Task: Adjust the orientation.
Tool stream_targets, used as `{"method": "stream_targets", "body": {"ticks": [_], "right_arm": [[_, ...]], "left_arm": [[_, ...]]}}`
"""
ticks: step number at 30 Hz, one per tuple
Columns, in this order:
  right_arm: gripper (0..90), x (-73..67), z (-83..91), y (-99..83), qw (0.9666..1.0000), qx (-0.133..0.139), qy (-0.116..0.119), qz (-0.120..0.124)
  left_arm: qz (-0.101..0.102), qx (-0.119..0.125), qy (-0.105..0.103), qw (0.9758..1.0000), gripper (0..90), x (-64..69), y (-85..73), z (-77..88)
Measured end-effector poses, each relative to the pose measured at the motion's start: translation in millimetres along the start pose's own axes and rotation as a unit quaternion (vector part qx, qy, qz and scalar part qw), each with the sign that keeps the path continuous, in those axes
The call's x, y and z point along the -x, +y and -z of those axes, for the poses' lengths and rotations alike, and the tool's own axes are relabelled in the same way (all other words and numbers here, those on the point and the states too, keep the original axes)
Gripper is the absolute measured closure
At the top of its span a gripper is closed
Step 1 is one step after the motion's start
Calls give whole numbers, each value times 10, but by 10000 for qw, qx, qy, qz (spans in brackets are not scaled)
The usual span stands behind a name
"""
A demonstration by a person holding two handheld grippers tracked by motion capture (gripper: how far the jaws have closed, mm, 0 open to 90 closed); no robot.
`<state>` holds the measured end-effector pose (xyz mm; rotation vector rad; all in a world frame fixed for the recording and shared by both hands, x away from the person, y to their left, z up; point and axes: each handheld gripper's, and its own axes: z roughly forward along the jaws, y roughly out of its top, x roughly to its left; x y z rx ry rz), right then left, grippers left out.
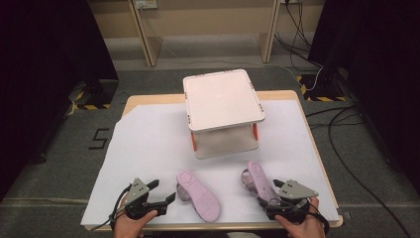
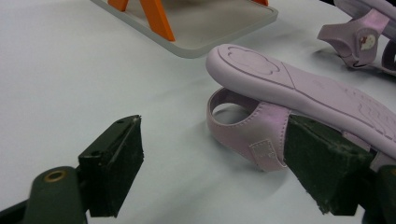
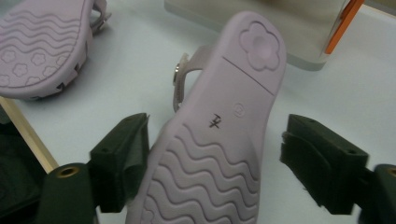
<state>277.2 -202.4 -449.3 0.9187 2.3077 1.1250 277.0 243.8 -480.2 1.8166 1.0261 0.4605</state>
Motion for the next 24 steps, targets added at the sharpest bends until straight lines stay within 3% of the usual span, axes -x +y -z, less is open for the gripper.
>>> {"method": "stream_targets", "body": {"ticks": [1, 10, 14, 16, 18, 21, 24], "right_arm": [[323, 46, 15, -7, 9999, 47, 115, -59], [394, 412, 98, -91, 9968, 277, 235, -718], [405, 489, 121, -99, 9965, 297, 157, -767], [406, 554, 119, -124, 9947, 339, 240, -943], [406, 568, 123, -129, 9945, 324, 240, -968], [407, 630, 166, -135, 9949, 316, 8, -956], [407, 669, 186, -148, 9945, 311, -58, -1000]], "left_arm": [[11, 10, 0, 10000, 195, 0, -2, -5], [12, 11, 0, 10000, 195, 6, -3, -15], [3, 20, -2, 10000, 195, 4, -2, -13], [6, 19, -3, 10000, 195, 4, -3, -14], [7, 17, -4, 10000, 195, 6, -2, -13], [1, 18, -3, 10000, 195, 4, -1, -13], [-3, 13, -6, 10000, 195, 4, -2, -14]]}}
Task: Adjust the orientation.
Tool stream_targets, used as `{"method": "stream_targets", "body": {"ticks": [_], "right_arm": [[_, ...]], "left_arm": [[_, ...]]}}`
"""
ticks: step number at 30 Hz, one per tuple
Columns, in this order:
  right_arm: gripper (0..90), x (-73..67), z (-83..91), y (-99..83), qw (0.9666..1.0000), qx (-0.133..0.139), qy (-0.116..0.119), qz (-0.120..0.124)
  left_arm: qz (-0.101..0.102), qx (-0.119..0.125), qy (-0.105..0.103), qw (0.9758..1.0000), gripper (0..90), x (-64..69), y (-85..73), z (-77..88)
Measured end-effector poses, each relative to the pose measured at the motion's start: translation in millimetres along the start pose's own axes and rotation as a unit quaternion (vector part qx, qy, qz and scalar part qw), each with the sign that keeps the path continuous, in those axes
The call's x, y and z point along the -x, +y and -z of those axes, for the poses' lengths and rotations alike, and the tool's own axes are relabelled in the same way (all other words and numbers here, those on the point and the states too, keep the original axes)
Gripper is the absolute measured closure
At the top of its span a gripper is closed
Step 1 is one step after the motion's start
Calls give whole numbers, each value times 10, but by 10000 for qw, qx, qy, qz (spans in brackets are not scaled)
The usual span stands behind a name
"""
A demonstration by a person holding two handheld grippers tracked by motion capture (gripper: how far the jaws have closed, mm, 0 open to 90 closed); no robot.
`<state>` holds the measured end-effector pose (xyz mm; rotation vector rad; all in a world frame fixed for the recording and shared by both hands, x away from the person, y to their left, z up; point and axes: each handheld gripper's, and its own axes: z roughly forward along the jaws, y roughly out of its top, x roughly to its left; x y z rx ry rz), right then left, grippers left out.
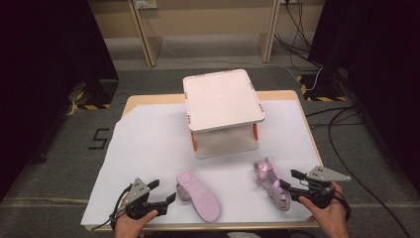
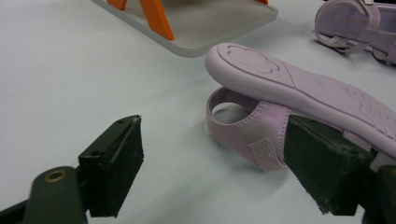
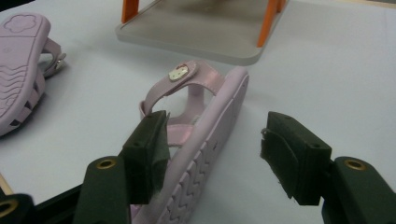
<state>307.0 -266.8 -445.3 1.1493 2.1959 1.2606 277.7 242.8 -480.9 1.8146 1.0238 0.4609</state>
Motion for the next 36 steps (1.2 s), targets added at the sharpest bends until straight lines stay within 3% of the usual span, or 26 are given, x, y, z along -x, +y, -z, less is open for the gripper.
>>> {"method": "stream_targets", "body": {"ticks": [8, 12, 15, 24, 28, 29, 33, 35, 36], "right_arm": [[343, 4, 81, 13, 9998, 42, -216, 7], [287, -129, 98, 43, 9994, 30, -249, 224], [277, -203, 47, 39, 9979, -166, -376, 506], [291, -131, 9, -21, 9963, -329, -694, 393], [280, -163, -51, -45, 9934, -515, -878, 523], [270, -168, -89, -59, 9914, -604, -985, 608], [269, -161, -140, -87, 9897, -780, -968, 712], [229, -150, -147, -103, 9862, -1155, -936, 726], [229, -150, -147, -103, 9862, -1155, -936, 726]], "left_arm": [[5, 3, 7, 10000, 195, -2, 0, 3], [8, -11, 4, 10000, 195, 0, 3, 9], [15, 0, 6, 10000, 195, -2, 4, 13], [9, -7, -6, 10000, 195, -1, 3, 6], [1, -2, -17, 10000, 195, -1, 0, 1], [8, -1, -19, 10000, 195, 1, 0, 1], [2, -18, -24, 10000, 195, -1, 4, 9], [7, -13, -20, 10000, 195, -2, 4, 12], [7, -13, -20, 10000, 195, -2, 4, 12]]}}
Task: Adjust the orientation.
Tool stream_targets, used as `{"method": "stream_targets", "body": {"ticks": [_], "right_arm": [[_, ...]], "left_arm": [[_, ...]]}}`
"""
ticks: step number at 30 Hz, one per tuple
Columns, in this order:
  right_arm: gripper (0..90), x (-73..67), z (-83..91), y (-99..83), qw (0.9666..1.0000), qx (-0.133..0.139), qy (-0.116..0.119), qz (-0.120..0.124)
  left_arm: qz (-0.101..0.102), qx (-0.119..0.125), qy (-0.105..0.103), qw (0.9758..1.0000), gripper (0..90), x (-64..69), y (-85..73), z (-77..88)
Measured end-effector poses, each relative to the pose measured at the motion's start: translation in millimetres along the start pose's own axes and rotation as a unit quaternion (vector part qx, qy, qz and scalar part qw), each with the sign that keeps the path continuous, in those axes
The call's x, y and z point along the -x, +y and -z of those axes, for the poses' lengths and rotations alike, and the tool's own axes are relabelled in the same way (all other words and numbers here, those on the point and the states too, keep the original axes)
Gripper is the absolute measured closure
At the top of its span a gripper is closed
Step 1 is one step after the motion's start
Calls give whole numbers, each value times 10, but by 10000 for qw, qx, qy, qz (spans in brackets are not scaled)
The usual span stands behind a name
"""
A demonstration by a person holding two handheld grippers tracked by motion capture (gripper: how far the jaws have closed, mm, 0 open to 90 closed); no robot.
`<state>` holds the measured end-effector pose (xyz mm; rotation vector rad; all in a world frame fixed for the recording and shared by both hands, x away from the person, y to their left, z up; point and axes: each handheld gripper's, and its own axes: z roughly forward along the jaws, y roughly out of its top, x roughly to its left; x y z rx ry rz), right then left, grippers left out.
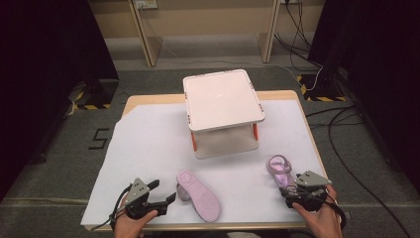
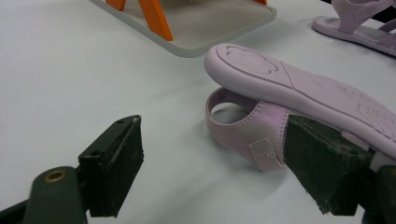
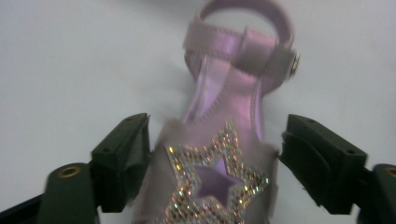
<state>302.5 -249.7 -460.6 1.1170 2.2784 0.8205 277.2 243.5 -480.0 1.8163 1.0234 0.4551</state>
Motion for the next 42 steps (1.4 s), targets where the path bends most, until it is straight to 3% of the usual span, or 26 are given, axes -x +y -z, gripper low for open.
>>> {"method": "stream_targets", "body": {"ticks": [4, 9, 19, 24, 25, 27, 28, 30, 34, 35, 37, 38, 39, 40, 42], "right_arm": [[222, 89, 59, -40, 9993, -326, 154, 99], [213, 198, 140, -82, 9989, -447, 134, 91], [210, 393, 281, -179, 9975, -518, -480, -56], [247, 478, 294, -233, 9943, -641, -847, -121], [308, 524, 271, -262, 9925, -606, -1037, -226], [311, 558, 252, -274, 9921, -575, -1067, -310], [310, 631, 212, -294, 9927, -470, -995, -488], [313, 659, 205, -303, 9934, -392, -925, -561], [317, 715, 276, -331, 9939, -18, -593, -929], [318, 703, 354, -316, 9931, 279, -471, -1038], [319, 662, 441, -286, 9917, 563, -331, -1107], [319, 662, 441, -286, 9917, 563, -331, -1107], [326, 598, 518, -253, 9895, 839, -111, -1170], [326, 598, 518, -253, 9895, 839, -111, -1170], [327, 502, 586, -222, 9871, 1086, 131, -1167]], "left_arm": [[-3, -2, 4, 10000, 196, -1, 0, 2], [-11, -13, 18, 10000, 196, -4, -2, 3], [2, -5, 24, 10000, 197, -1, -5, -7], [-6, -10, 21, 10000, 197, -2, -3, -6], [-10, -19, 23, 10000, 197, -2, -3, -8], [-17, -6, 13, 10000, 197, 2, -3, -15], [-21, -8, 12, 10000, 197, 4, -2, -15], [-9, -2, 13, 10000, 198, 4, -1, -13], [4, -12, 39, 10000, 197, -6, -2, -6], [-5, -23, 39, 10000, 197, -5, -2, -6], [0, -7, 35, 10000, 198, -3, -2, -7], [1, -4, 37, 10000, 198, -3, -1, -6], [9, -5, 47, 10000, 198, -5, -1, -5], [9, -5, 47, 10000, 198, -5, -1, -5], [14, 7, 50, 10000, 197, -7, -3, -7]]}}
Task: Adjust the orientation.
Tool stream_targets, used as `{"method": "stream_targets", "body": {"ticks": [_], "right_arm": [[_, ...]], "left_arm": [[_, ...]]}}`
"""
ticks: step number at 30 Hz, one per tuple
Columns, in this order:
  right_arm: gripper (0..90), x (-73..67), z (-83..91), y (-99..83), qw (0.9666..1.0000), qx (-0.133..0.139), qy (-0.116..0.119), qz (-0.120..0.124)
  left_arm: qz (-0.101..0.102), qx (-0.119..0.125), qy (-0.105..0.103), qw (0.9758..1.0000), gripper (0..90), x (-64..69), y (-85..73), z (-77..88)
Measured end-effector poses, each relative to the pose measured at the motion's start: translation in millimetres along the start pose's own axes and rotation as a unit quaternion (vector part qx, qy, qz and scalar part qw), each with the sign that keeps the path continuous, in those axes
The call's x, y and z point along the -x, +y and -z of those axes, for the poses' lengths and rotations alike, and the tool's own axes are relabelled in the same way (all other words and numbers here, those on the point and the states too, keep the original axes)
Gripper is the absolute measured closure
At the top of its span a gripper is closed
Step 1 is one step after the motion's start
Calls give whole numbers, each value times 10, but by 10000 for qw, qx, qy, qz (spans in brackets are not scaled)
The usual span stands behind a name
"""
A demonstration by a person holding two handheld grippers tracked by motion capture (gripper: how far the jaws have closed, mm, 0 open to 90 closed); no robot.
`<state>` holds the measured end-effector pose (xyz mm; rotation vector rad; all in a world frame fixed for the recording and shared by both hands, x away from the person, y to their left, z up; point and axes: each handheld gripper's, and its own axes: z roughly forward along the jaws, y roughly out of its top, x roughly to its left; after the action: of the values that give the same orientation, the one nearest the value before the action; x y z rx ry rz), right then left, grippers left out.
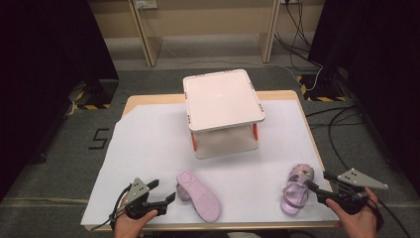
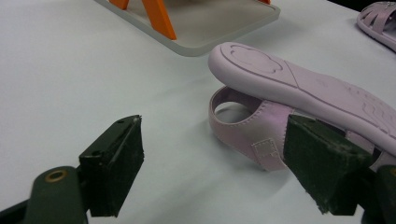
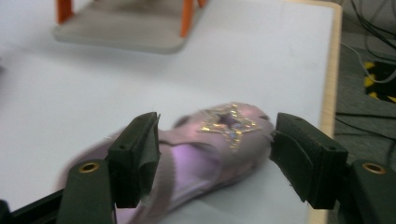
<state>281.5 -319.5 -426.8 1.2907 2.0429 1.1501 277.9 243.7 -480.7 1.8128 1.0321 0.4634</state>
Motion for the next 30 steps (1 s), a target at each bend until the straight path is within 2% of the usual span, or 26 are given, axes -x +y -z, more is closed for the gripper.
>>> {"method": "stream_targets", "body": {"ticks": [3, 8, 9, 16, 19, 20, 22, 23, 26, 30], "right_arm": [[318, -78, 18, -9, 9995, 120, 291, -27], [296, -176, 13, -20, 9990, 141, 406, 78], [294, -229, 6, -21, 9986, 117, 477, 181], [293, -353, -17, -39, 9979, -52, 433, 481], [312, -381, -60, -60, 9971, -222, 94, 726], [312, -381, -60, -60, 9971, -222, 94, 726], [349, -384, -123, -87, 9944, -405, -171, 960], [349, -384, -123, -87, 9944, -405, -171, 960], [402, -367, -207, -112, 9907, -572, -338, 1188], [424, -350, -243, -101, 9884, -561, -491, 1322]], "left_arm": [[2, -13, 2, 10000, 198, 0, 2, 2], [47, 7, 16, 10000, 197, -15, 7, 0], [61, 0, 23, 10000, 198, -19, 9, 3], [119, -8, 56, 9999, 198, -38, -1, -8], [117, -27, 46, 9999, 198, -41, 2, -13], [113, -33, 43, 9999, 198, -40, 2, -15], [118, -31, 31, 9999, 198, -38, 3, -21], [122, -12, 24, 9999, 198, -40, 1, -27], [135, -44, 17, 9999, 198, -41, -1, -31], [119, -35, 12, 9999, 197, -40, 2, -27]]}}
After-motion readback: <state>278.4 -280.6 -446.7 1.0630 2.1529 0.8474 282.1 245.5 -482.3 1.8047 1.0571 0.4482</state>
